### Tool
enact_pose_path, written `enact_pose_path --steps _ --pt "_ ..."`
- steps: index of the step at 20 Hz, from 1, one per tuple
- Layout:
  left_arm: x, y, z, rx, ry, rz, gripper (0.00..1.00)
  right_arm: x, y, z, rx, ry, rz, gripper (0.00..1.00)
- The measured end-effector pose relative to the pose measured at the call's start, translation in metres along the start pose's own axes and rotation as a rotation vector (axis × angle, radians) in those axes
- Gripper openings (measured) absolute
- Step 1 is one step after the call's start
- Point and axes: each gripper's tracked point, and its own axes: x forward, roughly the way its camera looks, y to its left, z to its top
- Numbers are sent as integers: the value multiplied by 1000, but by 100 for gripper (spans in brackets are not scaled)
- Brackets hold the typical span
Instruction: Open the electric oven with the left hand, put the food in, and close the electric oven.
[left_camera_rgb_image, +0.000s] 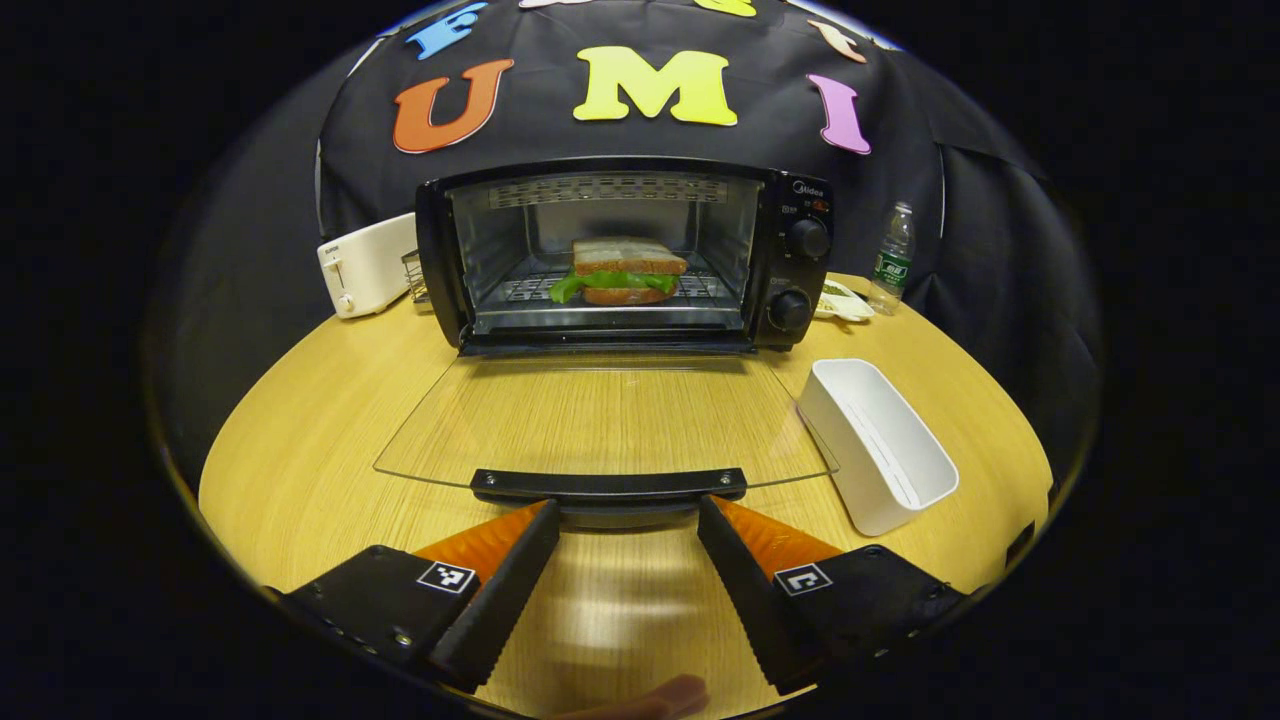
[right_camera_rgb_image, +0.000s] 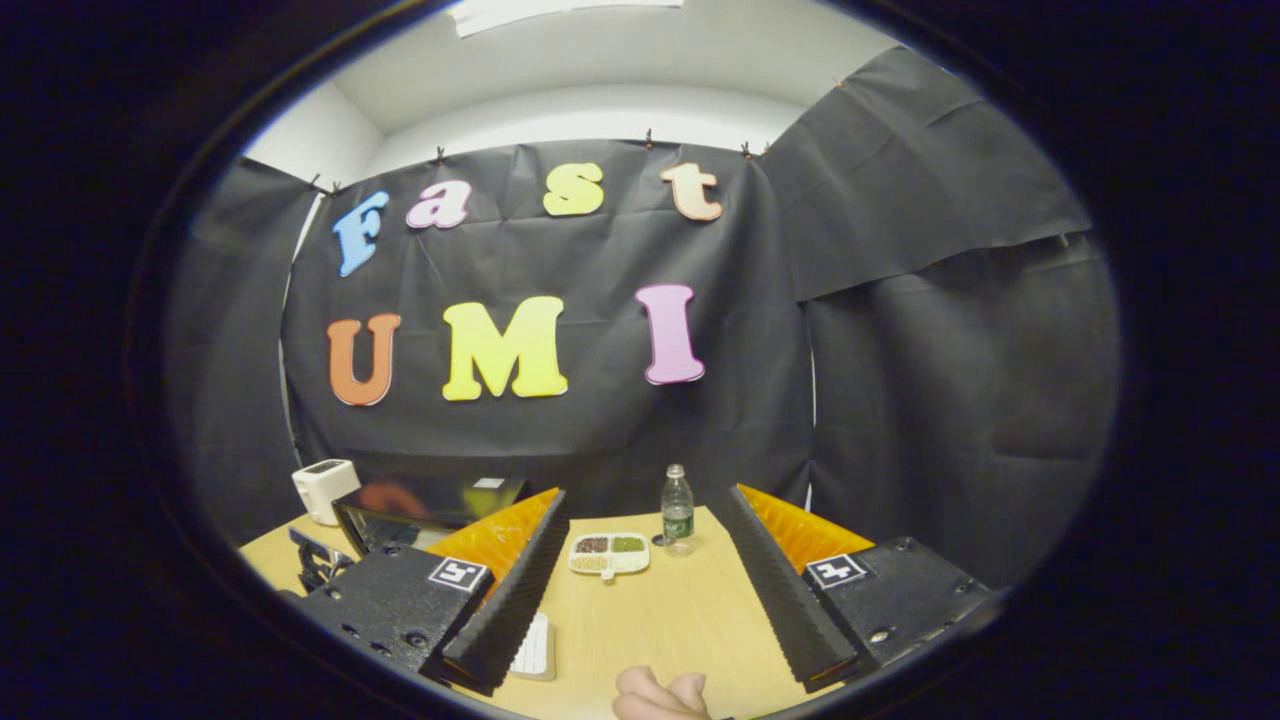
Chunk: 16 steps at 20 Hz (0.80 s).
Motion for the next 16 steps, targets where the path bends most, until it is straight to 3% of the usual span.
enact_pose_path --steps 9,13,16 --pt "-10 2 20 28 -34 2 92 -4 -5 12 6 -20 -10 96" --pt "-18 3 43 -14 -75 -14 93 -5 -4 16 2 -30 -14 96" --pt "-24 13 65 23 -136 23 93 -4 -2 16 7 -28 -10 96"
